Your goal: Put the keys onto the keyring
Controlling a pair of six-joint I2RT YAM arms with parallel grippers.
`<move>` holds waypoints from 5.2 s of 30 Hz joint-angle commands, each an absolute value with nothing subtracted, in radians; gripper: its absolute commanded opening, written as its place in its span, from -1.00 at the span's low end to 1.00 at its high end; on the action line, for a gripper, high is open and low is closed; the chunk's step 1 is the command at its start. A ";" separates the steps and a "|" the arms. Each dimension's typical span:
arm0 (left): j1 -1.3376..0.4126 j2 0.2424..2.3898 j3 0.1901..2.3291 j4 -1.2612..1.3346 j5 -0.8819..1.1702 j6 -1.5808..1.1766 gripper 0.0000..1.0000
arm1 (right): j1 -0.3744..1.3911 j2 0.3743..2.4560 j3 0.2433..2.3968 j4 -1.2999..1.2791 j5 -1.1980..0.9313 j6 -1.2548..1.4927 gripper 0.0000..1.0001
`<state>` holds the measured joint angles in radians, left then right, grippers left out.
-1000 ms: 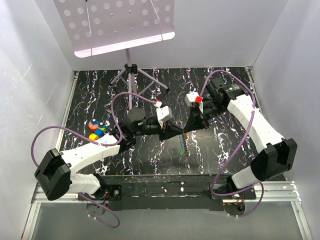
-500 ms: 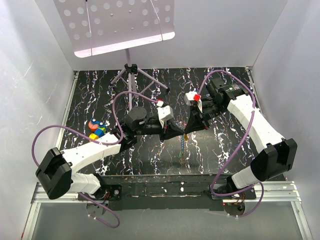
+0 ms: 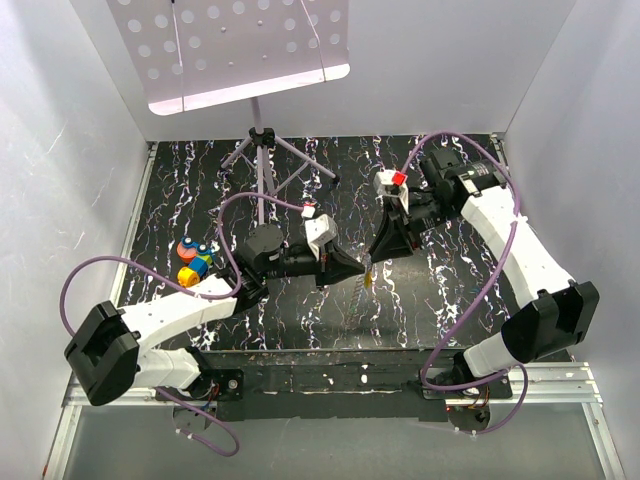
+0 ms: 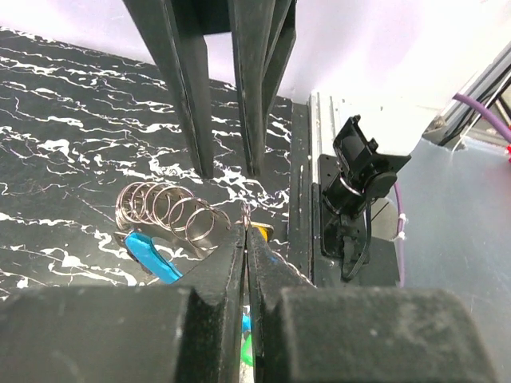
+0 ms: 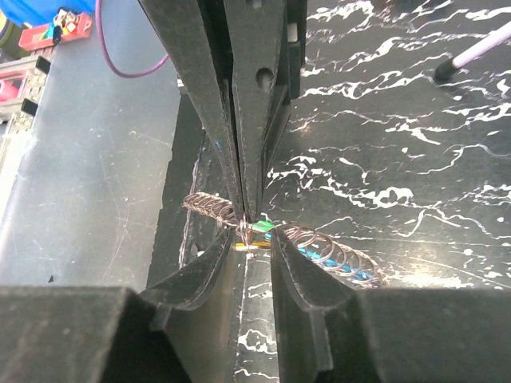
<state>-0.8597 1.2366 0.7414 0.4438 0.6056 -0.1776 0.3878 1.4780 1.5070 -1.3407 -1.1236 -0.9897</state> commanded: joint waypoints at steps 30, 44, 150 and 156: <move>-0.830 1.311 0.745 1.289 0.353 -0.641 -1.00 | 0.295 1.376 1.835 -1.144 -1.296 -0.362 -0.26; -0.830 1.319 0.764 1.216 0.403 -0.614 -1.00 | 0.236 1.382 1.798 -1.117 -1.262 -0.371 -0.30; -0.788 1.322 0.767 1.227 0.499 -0.623 -1.00 | 0.284 1.431 1.689 -1.104 -1.335 -0.403 -0.21; -0.788 1.335 0.772 1.238 0.499 -0.637 -1.00 | 0.293 1.439 1.697 -1.106 -1.331 -0.411 -0.21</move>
